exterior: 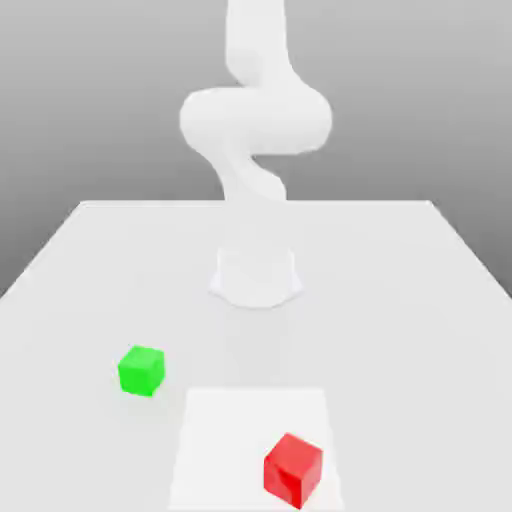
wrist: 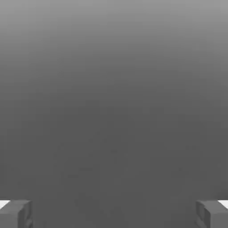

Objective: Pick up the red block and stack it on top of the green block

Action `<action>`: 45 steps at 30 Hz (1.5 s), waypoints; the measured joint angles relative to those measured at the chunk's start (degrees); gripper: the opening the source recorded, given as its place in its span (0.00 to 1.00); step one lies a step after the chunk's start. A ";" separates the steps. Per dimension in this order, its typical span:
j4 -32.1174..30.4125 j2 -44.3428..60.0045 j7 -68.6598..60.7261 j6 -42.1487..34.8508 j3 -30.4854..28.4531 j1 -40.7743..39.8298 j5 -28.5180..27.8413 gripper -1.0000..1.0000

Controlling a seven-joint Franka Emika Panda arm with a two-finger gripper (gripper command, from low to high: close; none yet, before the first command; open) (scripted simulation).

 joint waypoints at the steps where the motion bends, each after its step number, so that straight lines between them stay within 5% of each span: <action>1: -0.47 2.25 -1.98 0.90 -0.50 0.77 -0.06 0.50; 14: -6.11 29.41 -27.53 11.72 -5.54 8.38 1.61 0.50; 29: -9.27 60.54 -49.53 28.16 -2.79 8.13 4.64 0.50; 30: -9.08 61.78 -49.74 29.19 -2.55 7.95 4.89 0.00; 37: -9.11 61.67 -49.68 28.98 -2.53 7.92 4.79 0.00; 45: -15.26 46.41 -49.89 20.07 -7.98 5.16 -0.99 0.00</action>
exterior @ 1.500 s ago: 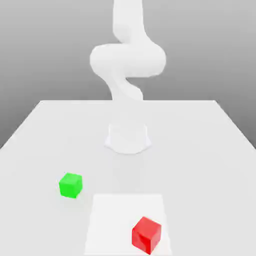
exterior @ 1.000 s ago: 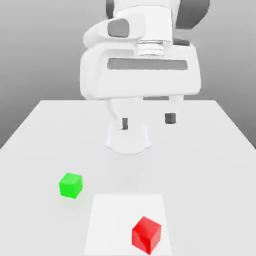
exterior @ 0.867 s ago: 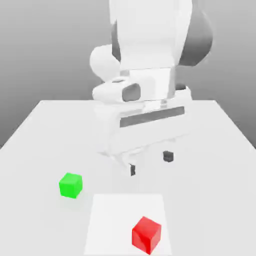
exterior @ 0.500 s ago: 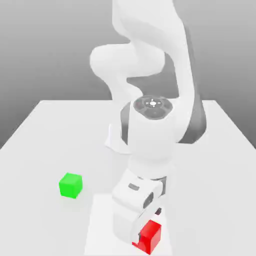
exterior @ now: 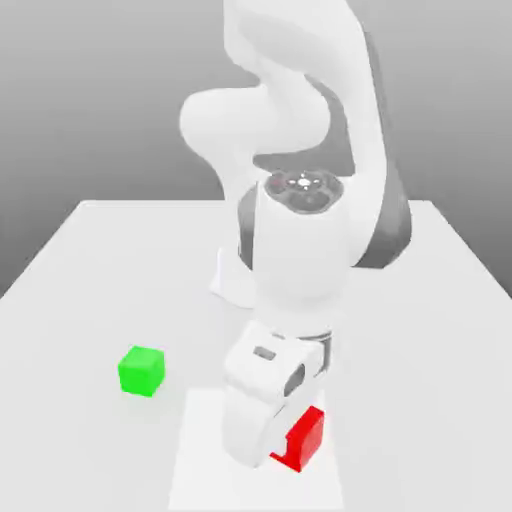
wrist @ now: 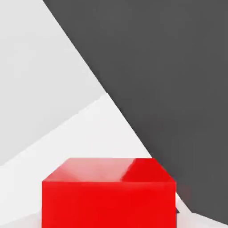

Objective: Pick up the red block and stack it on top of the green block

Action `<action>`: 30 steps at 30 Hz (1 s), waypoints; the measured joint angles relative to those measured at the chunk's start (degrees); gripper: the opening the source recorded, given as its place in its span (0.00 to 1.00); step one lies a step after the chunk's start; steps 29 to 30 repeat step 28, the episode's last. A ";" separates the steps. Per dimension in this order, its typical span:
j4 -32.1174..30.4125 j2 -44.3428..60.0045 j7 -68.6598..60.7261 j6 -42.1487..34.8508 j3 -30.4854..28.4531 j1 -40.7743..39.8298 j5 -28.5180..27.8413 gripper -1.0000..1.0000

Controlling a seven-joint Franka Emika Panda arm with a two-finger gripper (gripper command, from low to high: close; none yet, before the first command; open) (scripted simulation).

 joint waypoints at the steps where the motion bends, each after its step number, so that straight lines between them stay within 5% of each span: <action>1: -1.75 -2.07 -0.68 -0.25 -1.47 -2.84 -1.39 0.00; 11: -19.80 -21.58 -10.11 -1.45 -11.77 -19.57 -11.81 0.00; 23: -20.96 -11.05 -24.64 7.97 -18.70 -9.32 7.31 0.00; 30: -20.87 -6.77 -26.15 12.58 -18.36 -9.17 9.47 0.00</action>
